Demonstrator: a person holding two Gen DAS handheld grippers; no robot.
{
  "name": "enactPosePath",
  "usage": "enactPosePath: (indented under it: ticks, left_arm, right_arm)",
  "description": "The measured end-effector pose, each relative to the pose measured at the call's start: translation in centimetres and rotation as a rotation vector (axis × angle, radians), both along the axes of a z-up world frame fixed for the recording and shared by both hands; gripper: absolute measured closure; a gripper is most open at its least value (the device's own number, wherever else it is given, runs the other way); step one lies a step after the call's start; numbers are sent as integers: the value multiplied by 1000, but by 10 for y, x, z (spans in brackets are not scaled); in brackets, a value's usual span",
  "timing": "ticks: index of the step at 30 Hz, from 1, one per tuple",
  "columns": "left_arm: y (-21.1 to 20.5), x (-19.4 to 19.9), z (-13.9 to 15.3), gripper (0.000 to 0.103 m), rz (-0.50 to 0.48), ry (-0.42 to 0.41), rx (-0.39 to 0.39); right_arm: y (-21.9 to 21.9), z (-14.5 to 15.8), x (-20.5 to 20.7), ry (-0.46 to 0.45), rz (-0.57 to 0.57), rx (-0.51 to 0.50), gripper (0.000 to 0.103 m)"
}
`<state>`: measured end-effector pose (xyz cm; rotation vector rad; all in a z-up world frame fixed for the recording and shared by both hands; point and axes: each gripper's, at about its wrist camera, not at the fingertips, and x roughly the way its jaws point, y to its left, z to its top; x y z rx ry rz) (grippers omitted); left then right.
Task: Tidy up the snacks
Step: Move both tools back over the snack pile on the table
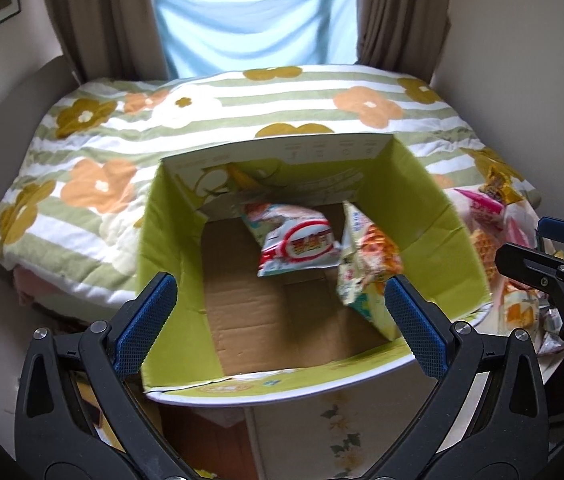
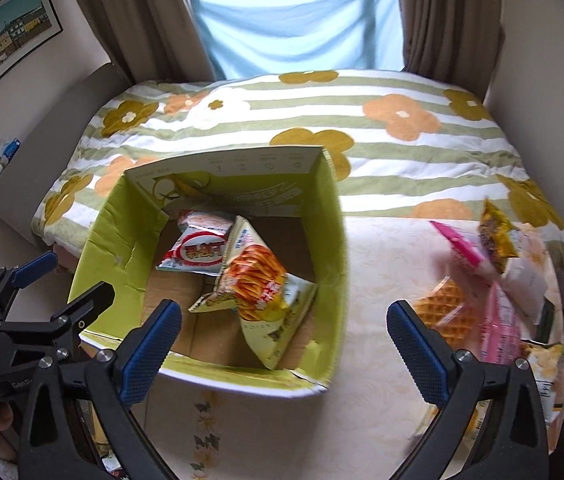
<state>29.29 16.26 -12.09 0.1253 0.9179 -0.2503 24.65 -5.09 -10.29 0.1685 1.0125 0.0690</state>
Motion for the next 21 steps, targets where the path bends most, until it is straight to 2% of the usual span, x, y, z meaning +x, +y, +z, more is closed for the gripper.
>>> enactPosePath:
  ticks: [3, 11, 18, 21]
  left_arm:
    - [-21, -6, 5, 0, -29, -17, -5]
    - [-96, -27, 17, 0, -114, -28, -25]
    - [-183, -47, 17, 0, -178, 9, -86]
    - [-221, -52, 12, 0, -214, 23, -88]
  right_arm:
    - [-20, 5, -12, 3, -61, -41, 1]
    - [-97, 15, -53, -33, -185, -73, 1]
    - [-171, 7, -90, -8, -232, -75, 1]
    - [-201, 0, -101, 1, -254, -71, 1]
